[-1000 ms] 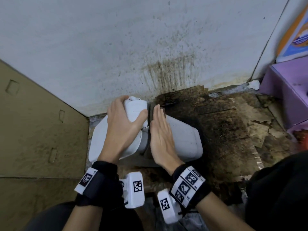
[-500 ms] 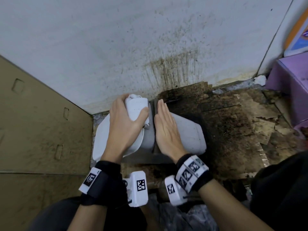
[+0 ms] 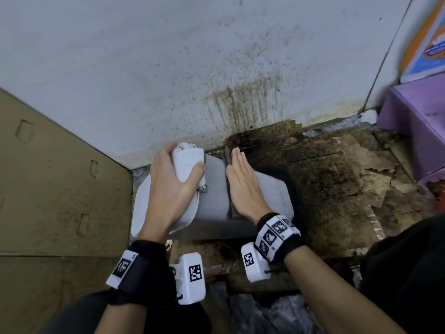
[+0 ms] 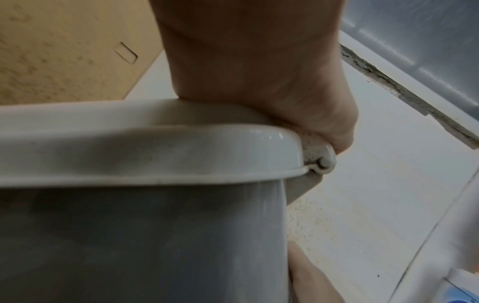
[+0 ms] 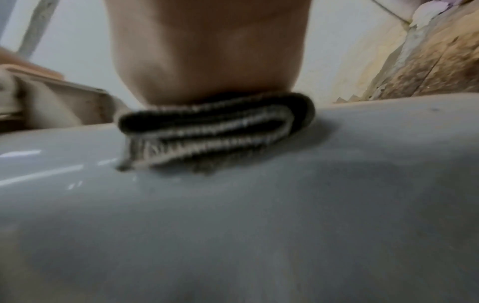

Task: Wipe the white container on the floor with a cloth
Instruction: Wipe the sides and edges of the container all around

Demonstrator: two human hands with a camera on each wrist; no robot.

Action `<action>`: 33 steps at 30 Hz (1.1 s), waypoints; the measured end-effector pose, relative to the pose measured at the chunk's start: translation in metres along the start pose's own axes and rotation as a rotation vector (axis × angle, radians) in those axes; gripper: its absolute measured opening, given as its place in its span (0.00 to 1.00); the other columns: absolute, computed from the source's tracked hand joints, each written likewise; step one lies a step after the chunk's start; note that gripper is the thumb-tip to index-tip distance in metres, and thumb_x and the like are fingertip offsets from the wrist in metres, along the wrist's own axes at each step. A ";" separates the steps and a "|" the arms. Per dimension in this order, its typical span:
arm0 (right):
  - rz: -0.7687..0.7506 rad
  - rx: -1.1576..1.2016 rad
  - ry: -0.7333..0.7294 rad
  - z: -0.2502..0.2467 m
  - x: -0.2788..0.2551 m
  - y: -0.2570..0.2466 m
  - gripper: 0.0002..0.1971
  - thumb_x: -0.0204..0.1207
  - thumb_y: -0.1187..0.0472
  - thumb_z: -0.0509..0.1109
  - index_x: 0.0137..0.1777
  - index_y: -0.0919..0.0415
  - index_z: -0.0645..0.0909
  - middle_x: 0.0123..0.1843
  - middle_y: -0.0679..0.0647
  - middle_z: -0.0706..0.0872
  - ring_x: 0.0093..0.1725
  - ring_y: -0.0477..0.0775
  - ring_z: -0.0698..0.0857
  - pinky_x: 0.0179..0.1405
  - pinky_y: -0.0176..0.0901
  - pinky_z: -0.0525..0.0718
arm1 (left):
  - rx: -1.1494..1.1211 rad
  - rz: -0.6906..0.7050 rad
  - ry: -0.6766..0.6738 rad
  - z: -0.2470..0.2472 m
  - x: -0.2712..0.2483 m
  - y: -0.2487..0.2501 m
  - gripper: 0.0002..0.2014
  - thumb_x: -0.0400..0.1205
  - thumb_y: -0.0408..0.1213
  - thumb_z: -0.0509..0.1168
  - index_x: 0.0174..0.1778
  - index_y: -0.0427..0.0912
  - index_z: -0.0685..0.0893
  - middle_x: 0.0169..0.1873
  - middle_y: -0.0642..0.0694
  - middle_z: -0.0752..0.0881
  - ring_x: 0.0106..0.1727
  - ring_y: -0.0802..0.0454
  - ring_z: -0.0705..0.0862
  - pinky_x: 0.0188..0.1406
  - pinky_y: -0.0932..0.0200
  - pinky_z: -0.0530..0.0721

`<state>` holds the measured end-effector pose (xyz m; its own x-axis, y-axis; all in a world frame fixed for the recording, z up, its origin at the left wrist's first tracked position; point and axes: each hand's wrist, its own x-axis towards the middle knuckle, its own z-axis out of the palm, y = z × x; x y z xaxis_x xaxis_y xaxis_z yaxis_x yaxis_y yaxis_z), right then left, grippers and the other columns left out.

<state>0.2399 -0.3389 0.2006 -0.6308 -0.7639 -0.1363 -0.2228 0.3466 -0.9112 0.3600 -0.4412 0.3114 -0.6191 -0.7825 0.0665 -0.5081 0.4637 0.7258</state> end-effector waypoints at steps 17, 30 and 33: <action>0.207 0.066 0.094 -0.013 -0.011 0.034 0.28 0.94 0.52 0.41 0.92 0.54 0.42 0.93 0.46 0.40 0.90 0.41 0.38 0.89 0.44 0.37 | 0.025 0.012 -0.015 0.002 0.001 0.006 0.39 0.75 0.64 0.64 0.80 0.51 0.70 0.72 0.54 0.75 0.78 0.49 0.75 0.77 0.37 0.78; 0.105 -0.022 0.015 -0.018 -0.011 0.041 0.28 0.94 0.53 0.38 0.91 0.57 0.36 0.91 0.48 0.33 0.90 0.43 0.34 0.90 0.47 0.38 | -0.003 0.021 -0.033 -0.001 -0.001 0.002 0.39 0.73 0.66 0.64 0.79 0.55 0.70 0.71 0.57 0.74 0.77 0.51 0.75 0.78 0.40 0.77; 0.244 0.024 0.009 -0.030 -0.012 0.058 0.29 0.94 0.54 0.39 0.90 0.58 0.35 0.91 0.49 0.32 0.90 0.46 0.33 0.89 0.46 0.35 | 0.010 0.033 -0.035 0.000 -0.001 0.003 0.38 0.73 0.67 0.64 0.79 0.55 0.70 0.70 0.56 0.73 0.77 0.51 0.74 0.79 0.39 0.77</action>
<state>0.2124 -0.2933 0.1614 -0.6705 -0.6542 -0.3499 -0.0457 0.5072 -0.8606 0.3586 -0.4393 0.3136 -0.6556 -0.7522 0.0661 -0.4932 0.4929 0.7168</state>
